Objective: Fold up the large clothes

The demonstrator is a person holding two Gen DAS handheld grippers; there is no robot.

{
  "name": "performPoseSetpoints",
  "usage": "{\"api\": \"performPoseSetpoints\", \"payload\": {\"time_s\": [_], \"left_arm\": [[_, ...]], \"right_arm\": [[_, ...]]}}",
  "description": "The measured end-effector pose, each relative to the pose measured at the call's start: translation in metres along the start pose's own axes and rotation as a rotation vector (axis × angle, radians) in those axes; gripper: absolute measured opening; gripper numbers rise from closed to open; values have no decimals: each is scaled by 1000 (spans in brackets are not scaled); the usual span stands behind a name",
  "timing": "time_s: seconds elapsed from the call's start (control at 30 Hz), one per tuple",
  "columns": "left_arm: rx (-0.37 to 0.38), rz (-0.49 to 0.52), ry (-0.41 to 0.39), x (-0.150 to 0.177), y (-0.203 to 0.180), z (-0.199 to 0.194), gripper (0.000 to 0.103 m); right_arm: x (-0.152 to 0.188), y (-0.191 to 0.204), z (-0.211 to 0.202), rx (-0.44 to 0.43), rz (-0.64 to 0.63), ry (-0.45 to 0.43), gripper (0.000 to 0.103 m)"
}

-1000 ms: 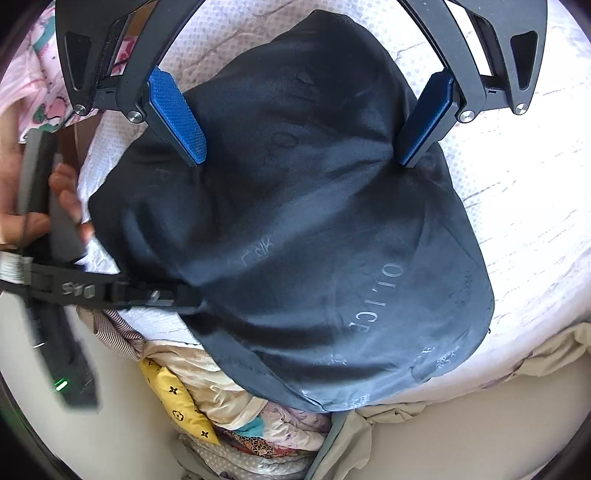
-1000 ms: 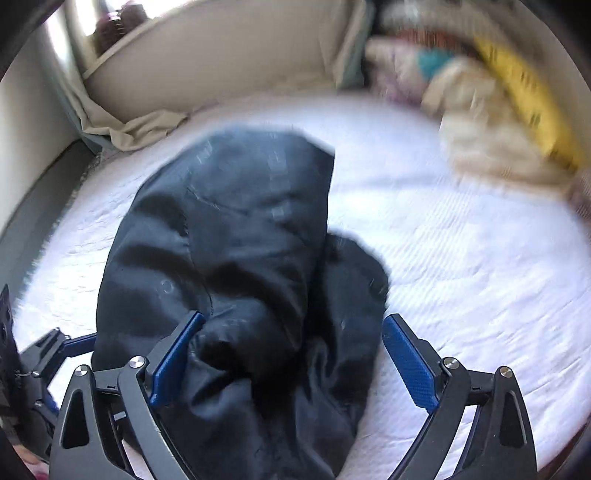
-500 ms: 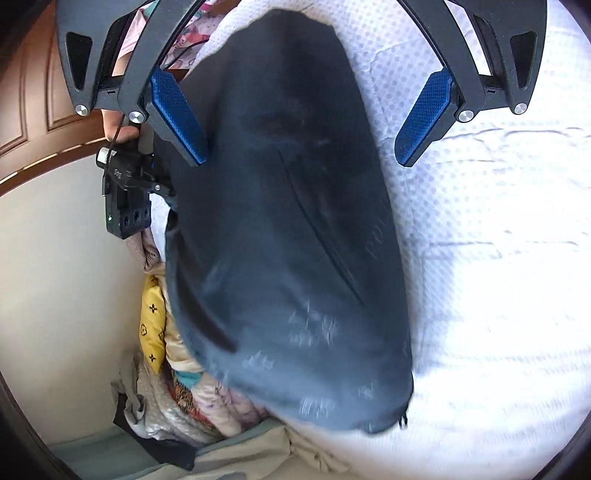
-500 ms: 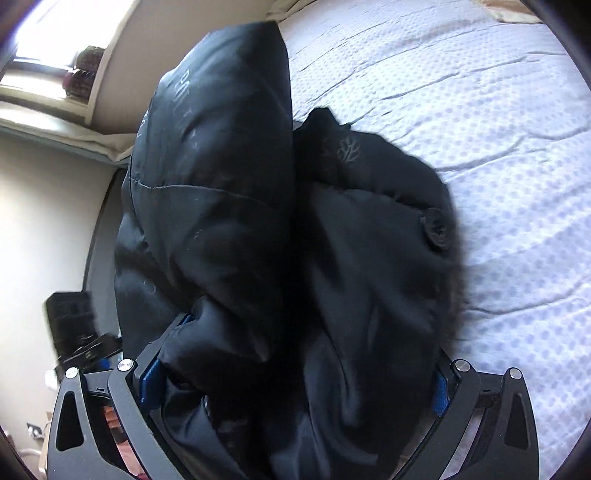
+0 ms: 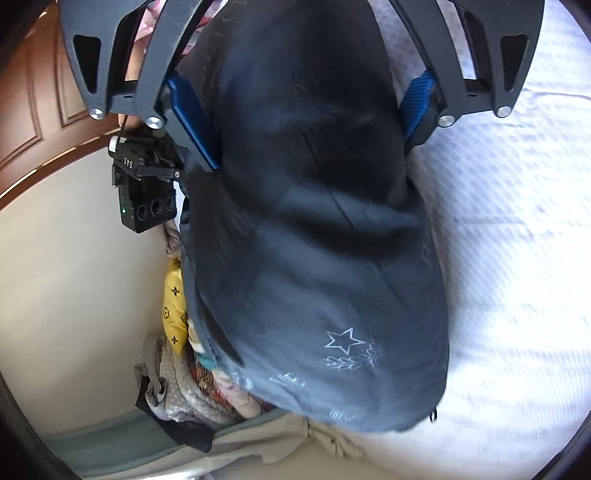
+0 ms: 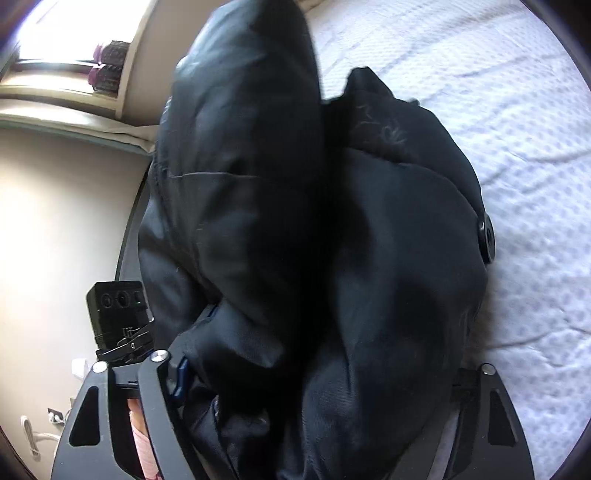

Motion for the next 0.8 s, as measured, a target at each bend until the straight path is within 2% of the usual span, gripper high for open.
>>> {"api": "performPoseSetpoints", "payload": {"time_s": [0.23,0.4,0.5,0.53,0.6,0.67,0.8], "left_arm": [[-74,4,-125,-22,16,-57,87],[-127,-58,-210,-34,55,-101,86],[-161,-119,-209,-32,87,-109,87],[-178,-142,-193,-29,99,-106,87],[-191,-183,-161,-23,120,-97,90],[-167,-215,-161,-17,134,-98,97],[-213,-208,-174,-18,135,-112,101]], "right_arm": [[-8,47,35,-49,-105,-4,69],[-15,68,76,-119,-120,9,69],[-7,70,107,-97,-113,38,70],[-6,66,114,-75,-103,52,71],[-7,61,133,-18,-75,64,83],[-9,58,135,-9,-44,60,90],[-18,62,120,-8,-7,59,95]]}}
Point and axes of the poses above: each gripper's, at about its wrist camera, not at the fingertips, and z roughly the way its jaws point, y to its left, x to its underside, the point moved 4 cm from there along z, roughly the way its jaws point, and after that the axes turned 11 degrees about -x, right-handed, at the moved point
